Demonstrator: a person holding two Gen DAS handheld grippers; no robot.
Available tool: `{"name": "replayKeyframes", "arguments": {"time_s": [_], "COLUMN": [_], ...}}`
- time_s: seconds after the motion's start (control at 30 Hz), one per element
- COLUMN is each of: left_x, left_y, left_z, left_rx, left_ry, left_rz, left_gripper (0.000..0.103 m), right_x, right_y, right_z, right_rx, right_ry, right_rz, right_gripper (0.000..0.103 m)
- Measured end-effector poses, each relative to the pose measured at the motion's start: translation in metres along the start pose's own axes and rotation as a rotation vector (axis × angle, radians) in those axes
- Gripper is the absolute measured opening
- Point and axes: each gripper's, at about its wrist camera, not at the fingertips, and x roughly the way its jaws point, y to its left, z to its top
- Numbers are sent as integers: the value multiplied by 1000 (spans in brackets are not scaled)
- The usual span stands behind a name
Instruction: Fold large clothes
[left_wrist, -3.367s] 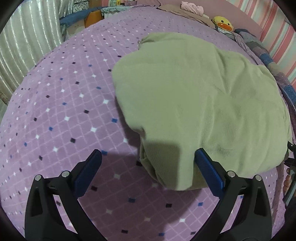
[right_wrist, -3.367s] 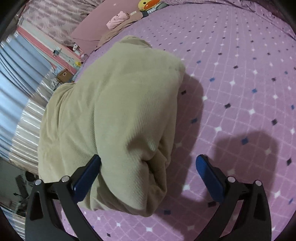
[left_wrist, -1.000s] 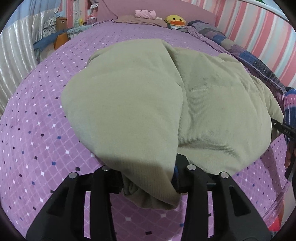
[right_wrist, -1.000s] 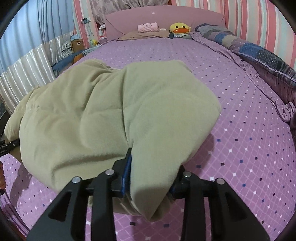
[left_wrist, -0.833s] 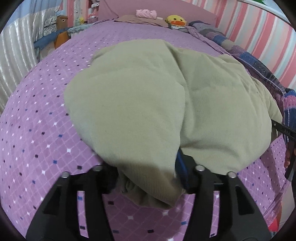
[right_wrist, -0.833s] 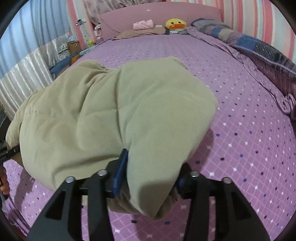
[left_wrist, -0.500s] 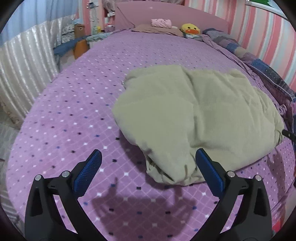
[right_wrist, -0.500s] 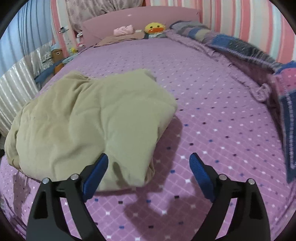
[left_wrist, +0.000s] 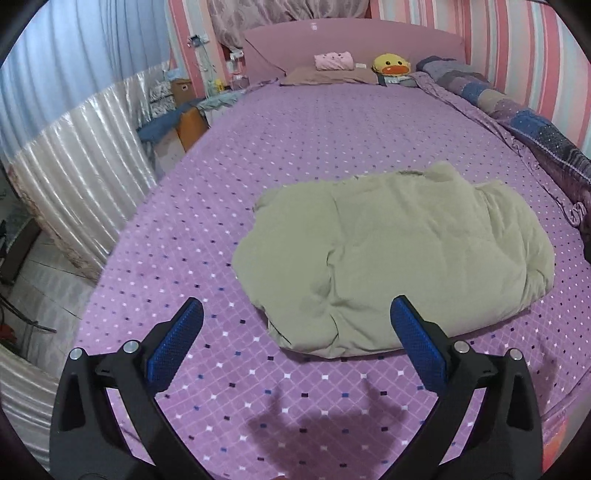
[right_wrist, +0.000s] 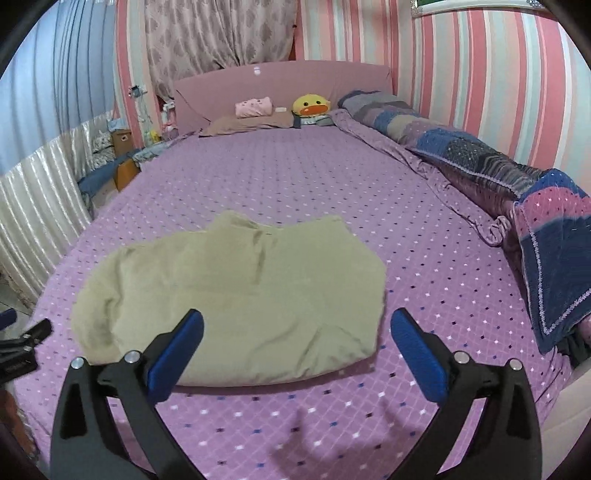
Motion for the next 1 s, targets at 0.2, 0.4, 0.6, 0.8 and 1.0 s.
{"name": "replayKeyframes", "arguments": {"time_s": [0.2,0.4,0.6,0.8,1.0], "left_x": [-48,-64,-65,-61,-61], "left_y": [6,9,7,4,6], "left_z": [3,4,3,2,2], "left_rx": [-55,-71,-62,-66,-72], "left_ry": [-82,-74,-78,-65,-76], "left_rz": [-123,-126,-115,-121,-117], "left_gripper": [100,100,100,100,100], "right_x": [-32,-56,-59,-58,-58], "right_y": [28,51,51,48,47], "right_z": [4,11,15,16,16], "right_rx": [-40,-93,-80,-78,-76], "right_ry": [-16,-72,-72,-68,-65], "right_rz": [14,-15,-5,-13,-12], "right_gripper": [101,101,101,101,101]}}
